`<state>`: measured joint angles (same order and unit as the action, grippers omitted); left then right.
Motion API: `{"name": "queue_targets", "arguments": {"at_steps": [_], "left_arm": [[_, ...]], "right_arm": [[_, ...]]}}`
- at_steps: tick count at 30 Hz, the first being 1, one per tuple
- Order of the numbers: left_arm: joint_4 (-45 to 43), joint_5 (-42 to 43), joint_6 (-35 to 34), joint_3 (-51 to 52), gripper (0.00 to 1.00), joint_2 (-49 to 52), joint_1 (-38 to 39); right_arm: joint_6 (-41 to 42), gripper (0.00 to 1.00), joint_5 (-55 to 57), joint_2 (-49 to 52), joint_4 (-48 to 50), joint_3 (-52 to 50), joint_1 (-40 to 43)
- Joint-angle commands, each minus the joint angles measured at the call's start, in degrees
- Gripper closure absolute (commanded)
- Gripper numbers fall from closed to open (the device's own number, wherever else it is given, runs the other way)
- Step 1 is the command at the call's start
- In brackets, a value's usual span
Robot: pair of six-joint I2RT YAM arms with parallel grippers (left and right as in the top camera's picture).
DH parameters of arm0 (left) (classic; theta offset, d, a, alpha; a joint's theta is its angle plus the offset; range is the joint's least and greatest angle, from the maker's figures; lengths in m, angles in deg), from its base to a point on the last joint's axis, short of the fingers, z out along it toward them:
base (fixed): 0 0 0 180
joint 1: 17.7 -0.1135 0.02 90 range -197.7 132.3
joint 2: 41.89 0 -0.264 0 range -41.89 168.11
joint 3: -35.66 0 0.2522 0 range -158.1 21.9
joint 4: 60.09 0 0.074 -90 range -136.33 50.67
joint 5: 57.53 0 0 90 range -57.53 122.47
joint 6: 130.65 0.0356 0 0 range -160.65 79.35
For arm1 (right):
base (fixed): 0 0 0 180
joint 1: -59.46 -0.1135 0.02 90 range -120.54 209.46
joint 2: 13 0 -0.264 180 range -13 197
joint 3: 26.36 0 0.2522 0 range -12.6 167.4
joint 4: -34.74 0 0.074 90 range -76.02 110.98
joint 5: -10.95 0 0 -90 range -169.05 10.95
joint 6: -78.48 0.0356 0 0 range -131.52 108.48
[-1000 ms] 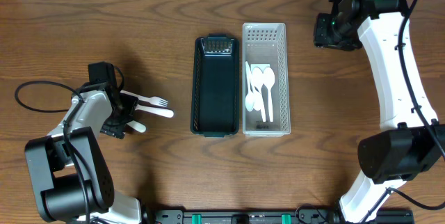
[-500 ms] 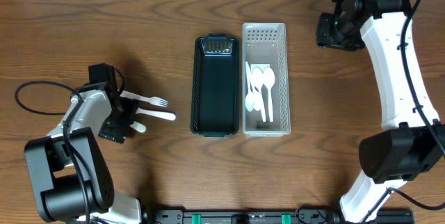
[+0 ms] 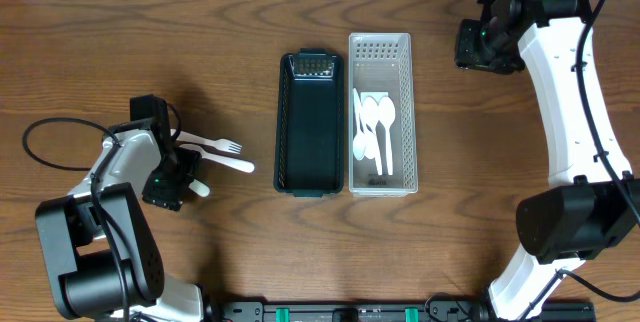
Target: Pack container
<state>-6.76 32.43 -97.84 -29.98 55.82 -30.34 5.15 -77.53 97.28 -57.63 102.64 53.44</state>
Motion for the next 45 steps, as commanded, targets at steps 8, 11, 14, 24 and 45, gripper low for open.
{"name": "queue_targets", "arguments": {"at_steps": [8,11,14,24,45], "left_arm": [[-1.95,-2.16,-0.52,1.42,0.51,1.29,-0.31],[-2.80,-2.14,-0.52,1.42,0.58,1.29,-0.31],[-3.56,-2.14,-0.48,1.42,0.62,1.29,-0.28],[-5.22,-2.12,-0.31,1.42,0.81,1.29,-0.28],[-2.03,-0.48,8.31,-2.82,0.94,-6.12,0.26]], "right_arm": [[-0.90,0.60,0.59,0.46,-0.31,0.15,0.48],[-0.90,0.60,0.59,0.46,-0.28,0.15,0.48],[-0.90,0.60,0.59,0.46,-0.31,0.15,0.48],[-0.90,0.60,0.59,0.46,-0.28,0.15,0.48],[-0.90,0.60,0.59,0.46,-0.04,0.15,0.48]]}}
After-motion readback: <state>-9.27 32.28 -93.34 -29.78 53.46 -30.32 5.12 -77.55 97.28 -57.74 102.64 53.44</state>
